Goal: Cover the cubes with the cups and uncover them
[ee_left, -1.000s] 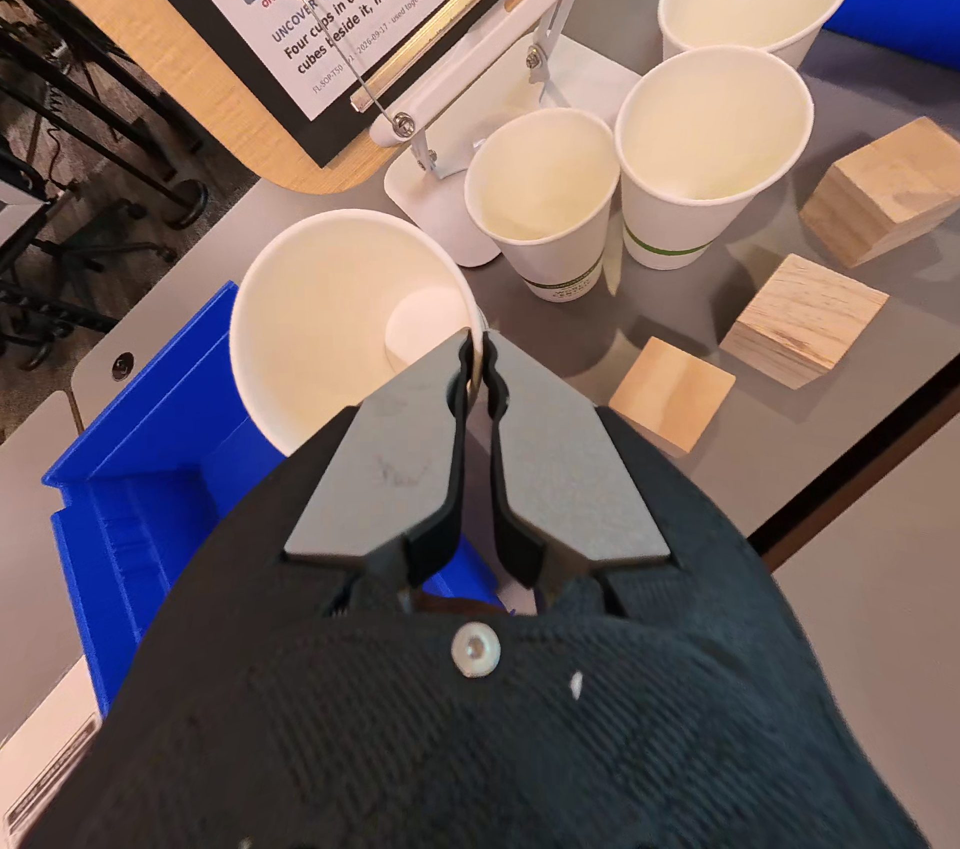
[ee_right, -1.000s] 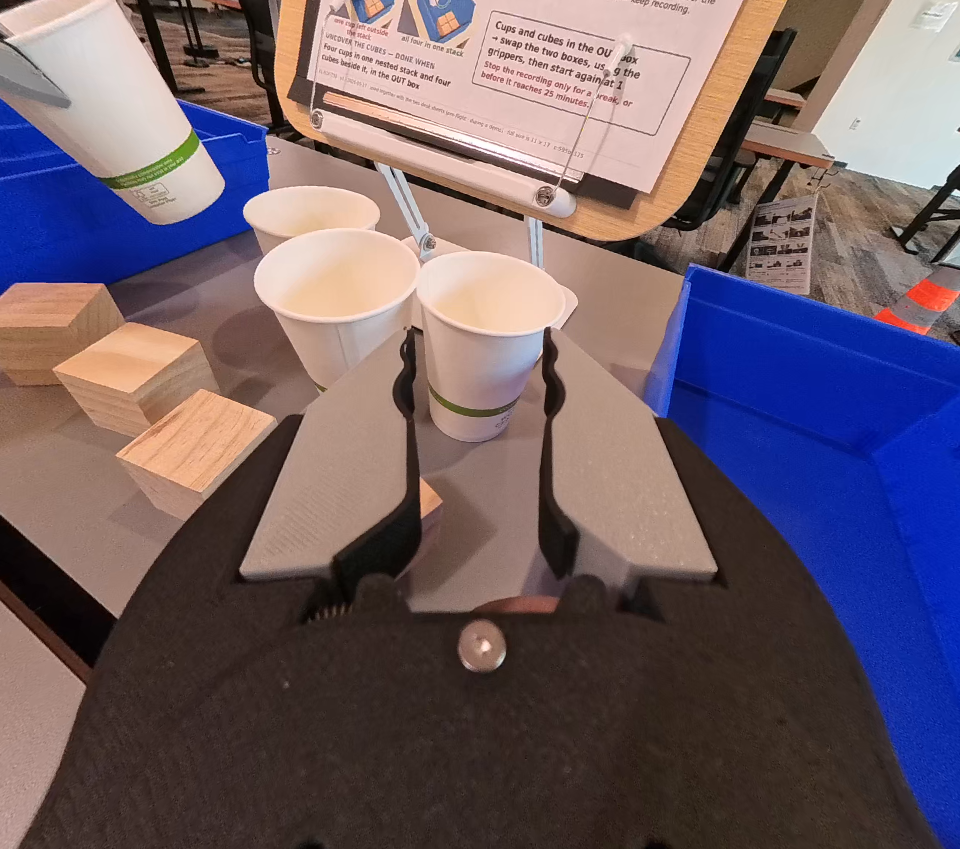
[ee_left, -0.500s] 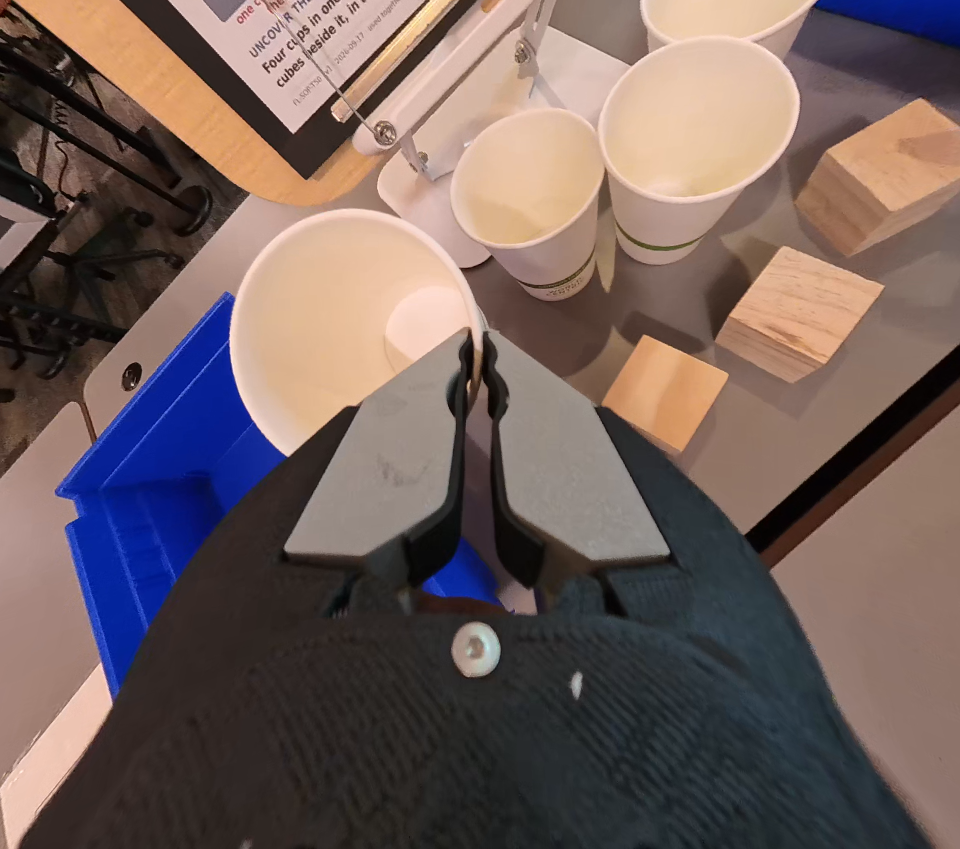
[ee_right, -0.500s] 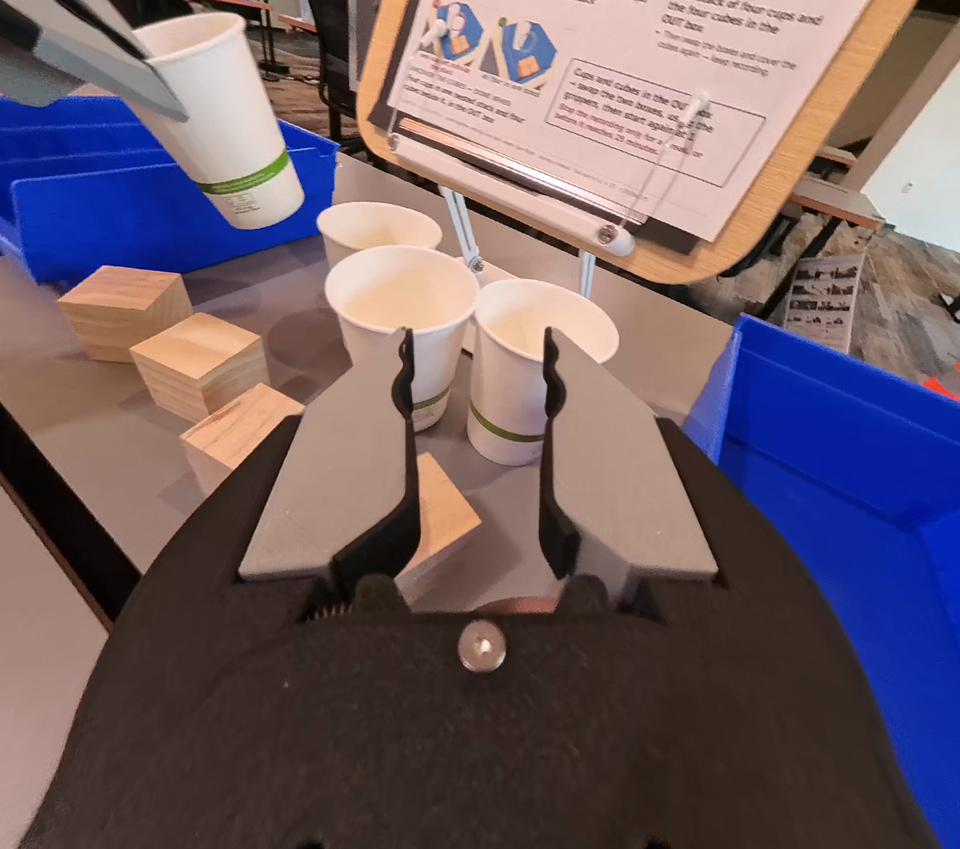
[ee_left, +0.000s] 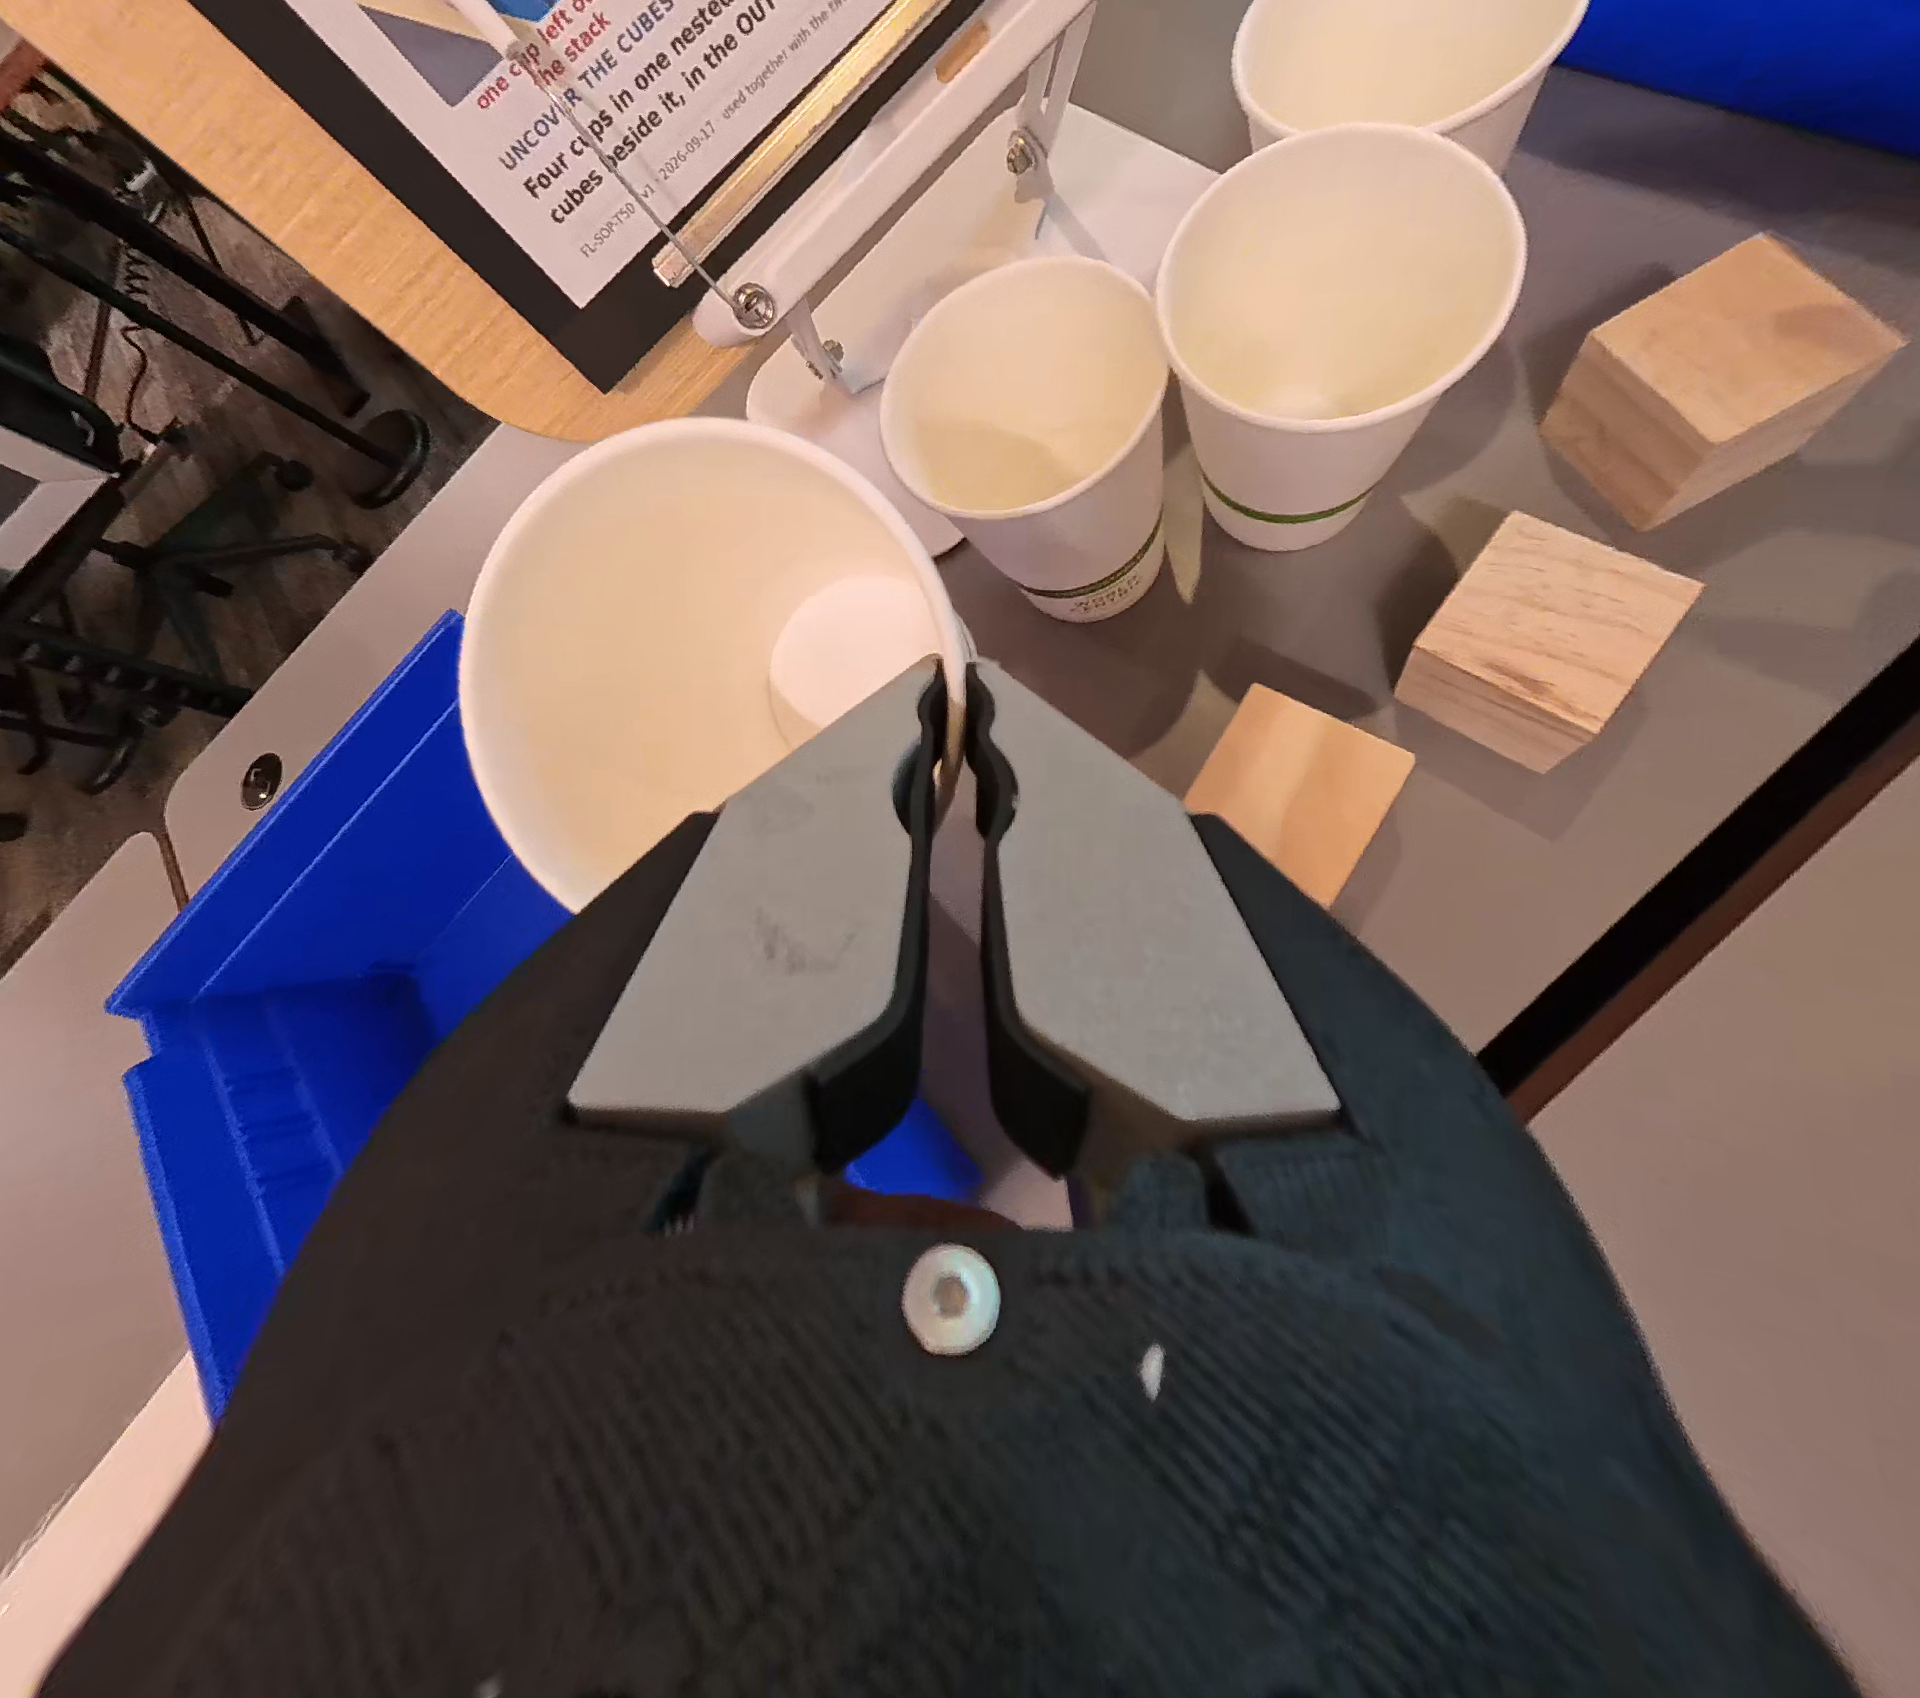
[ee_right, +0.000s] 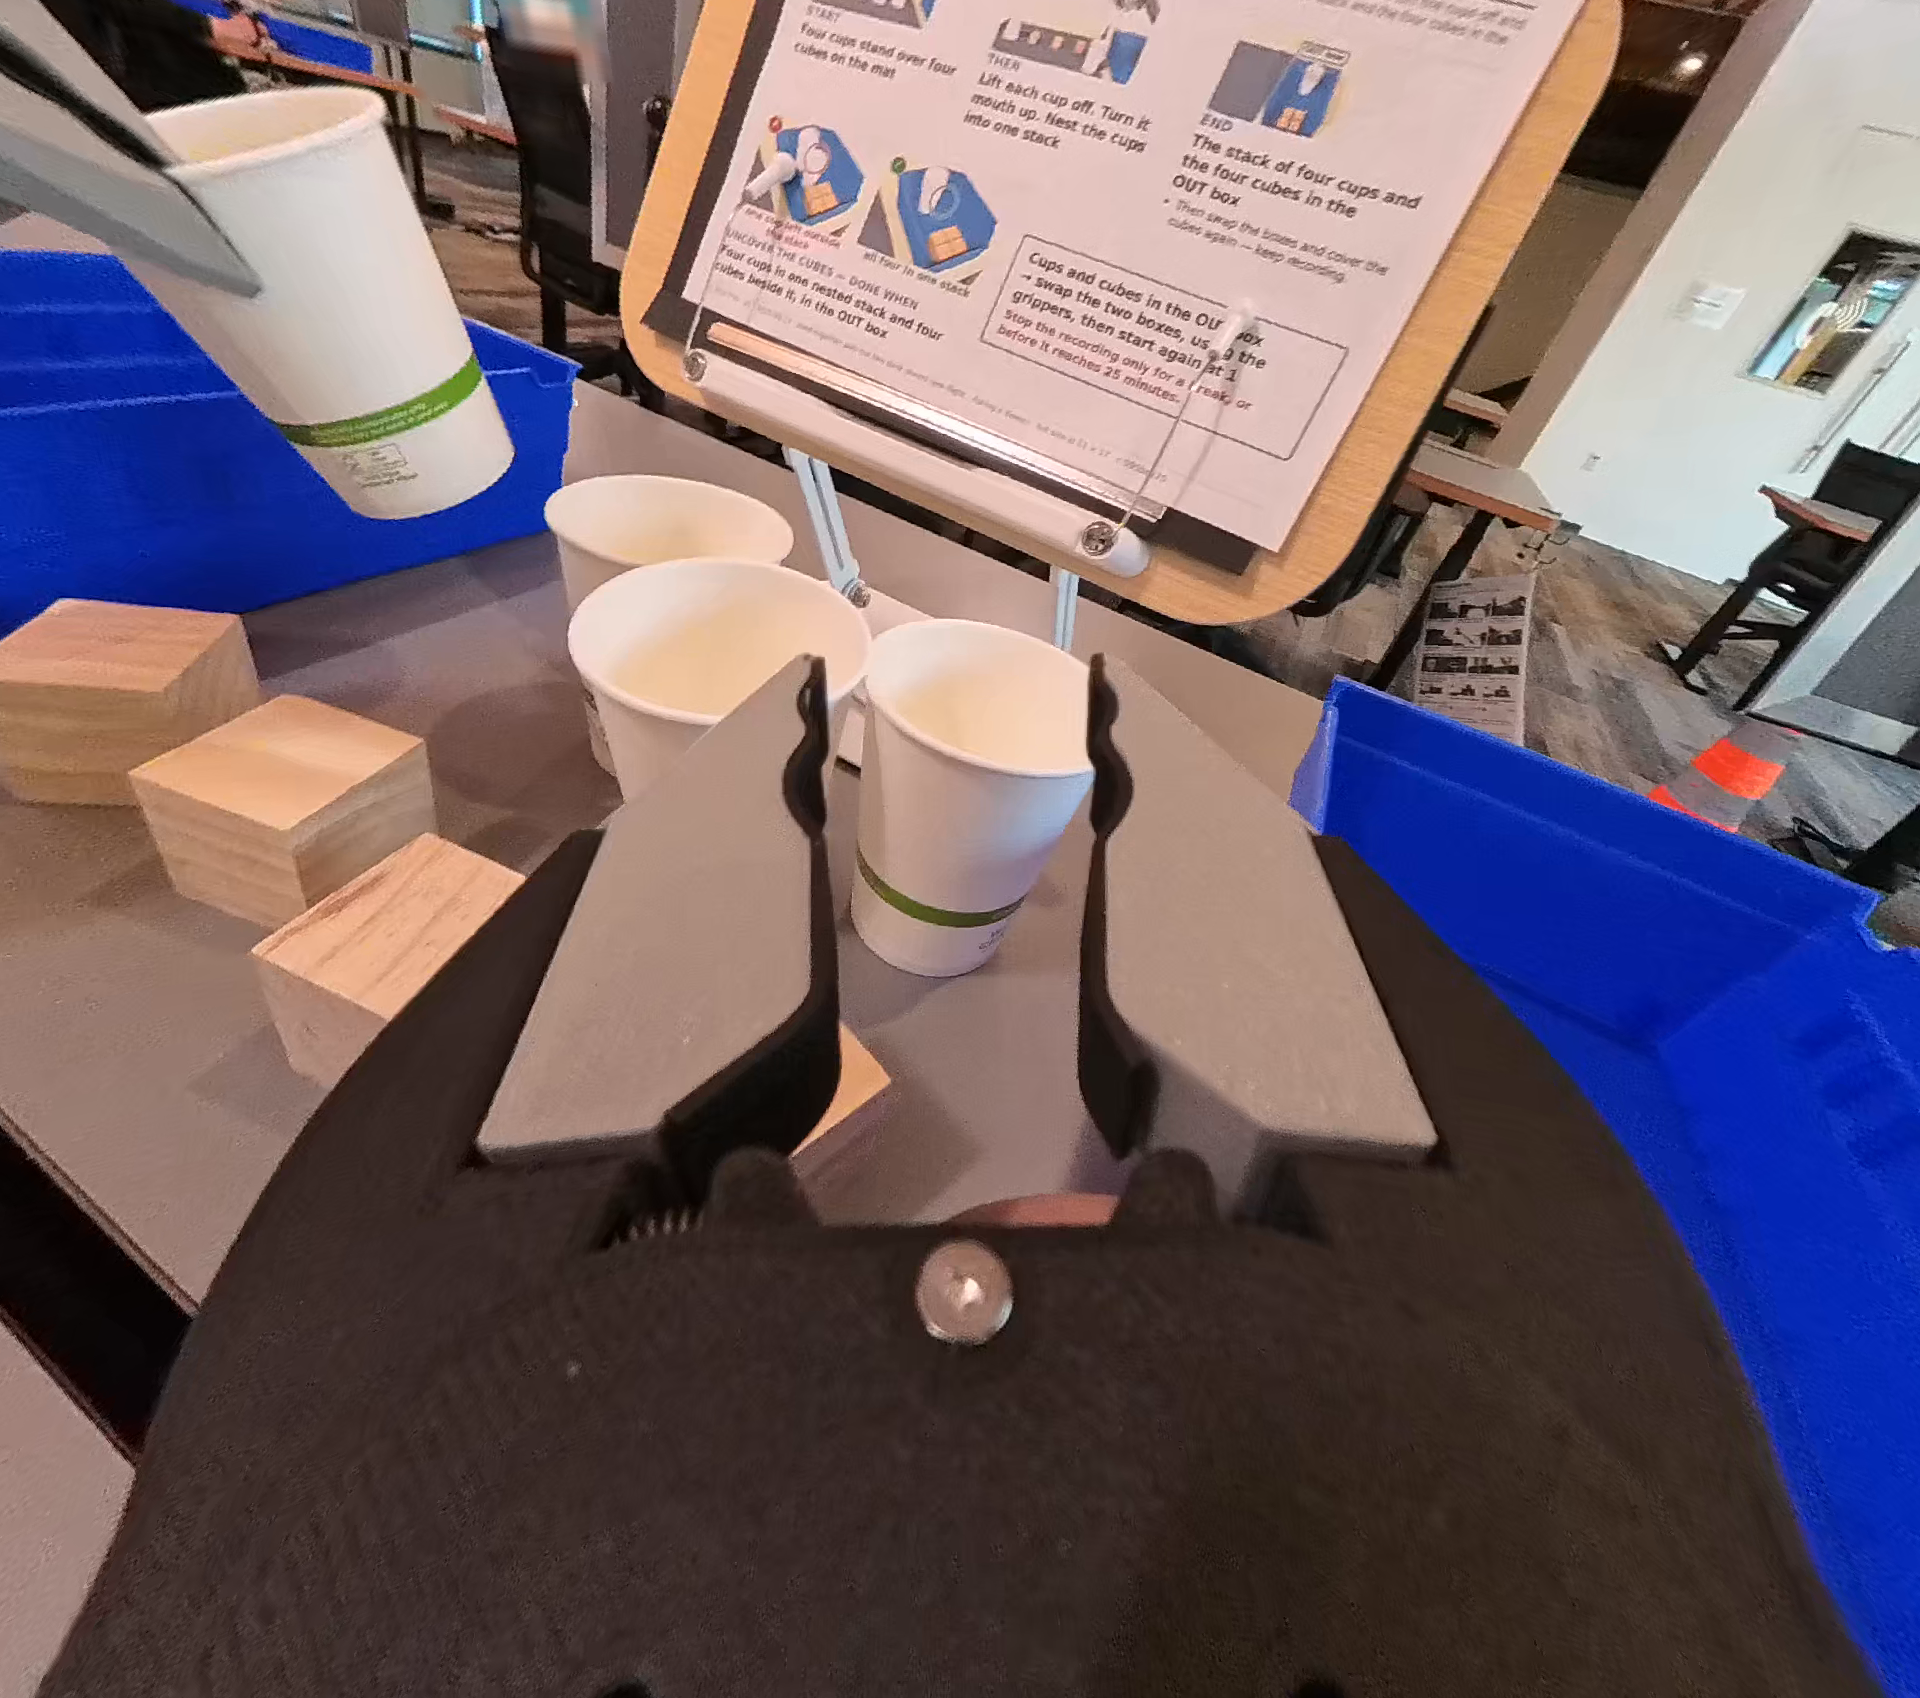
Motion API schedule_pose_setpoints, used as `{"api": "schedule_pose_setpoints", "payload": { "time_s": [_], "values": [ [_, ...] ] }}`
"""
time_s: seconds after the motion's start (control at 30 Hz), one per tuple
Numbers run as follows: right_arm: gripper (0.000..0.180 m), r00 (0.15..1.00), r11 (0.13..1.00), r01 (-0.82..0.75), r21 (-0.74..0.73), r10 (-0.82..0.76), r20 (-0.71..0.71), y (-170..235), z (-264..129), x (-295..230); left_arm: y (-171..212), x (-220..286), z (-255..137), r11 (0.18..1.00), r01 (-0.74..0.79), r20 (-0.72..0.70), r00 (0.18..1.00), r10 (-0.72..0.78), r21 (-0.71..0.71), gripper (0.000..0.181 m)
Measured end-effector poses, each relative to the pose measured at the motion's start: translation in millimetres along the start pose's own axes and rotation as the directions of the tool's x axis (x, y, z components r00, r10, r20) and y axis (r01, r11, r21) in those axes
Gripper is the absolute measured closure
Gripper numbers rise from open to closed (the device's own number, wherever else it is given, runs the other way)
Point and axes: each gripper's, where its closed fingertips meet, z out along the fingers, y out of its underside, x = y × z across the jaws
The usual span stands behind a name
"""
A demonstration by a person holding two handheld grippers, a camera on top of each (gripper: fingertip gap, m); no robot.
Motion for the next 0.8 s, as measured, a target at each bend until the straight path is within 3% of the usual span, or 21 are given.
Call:
{"api": "schedule_pose_setpoints", "payload": {
  "time_s": [0.37, 0.5, 0.67, 0.8],
  "values": [
    [0.132, 1.0, 1.0, -0.003, -0.014, 0.004, 0.016, 3, 2, -3, -6, -14, -20, 0.999, 0.032, -0.002, 0.999, -0.032, 0.031, 0.181],
    [0.132, 0.994, 1.0, 0.013, -0.019, -0.011, 0.113, 4, 4, -22, -3, -8, -18, 1.0, 0.005, 0.001, 1.0, -0.005, 0.006, 0.181],
    [0.131, 0.998, 0.998, 0.038, 0.05, -0.036, -0.045, -11, -5, 3, -11, -11, -21, 0.999, 0.027, 0.01, 1.0, -0.027, 0.042, 0.181],
    [0.131, 0.997, 0.997, -0.057, 0.055, 0.059, -0.042, -9, -7, 16, -19, -10, -22, 0.998, 0.033, -0.004, 0.999, -0.033, 0.062, 0.181]
  ]
}}
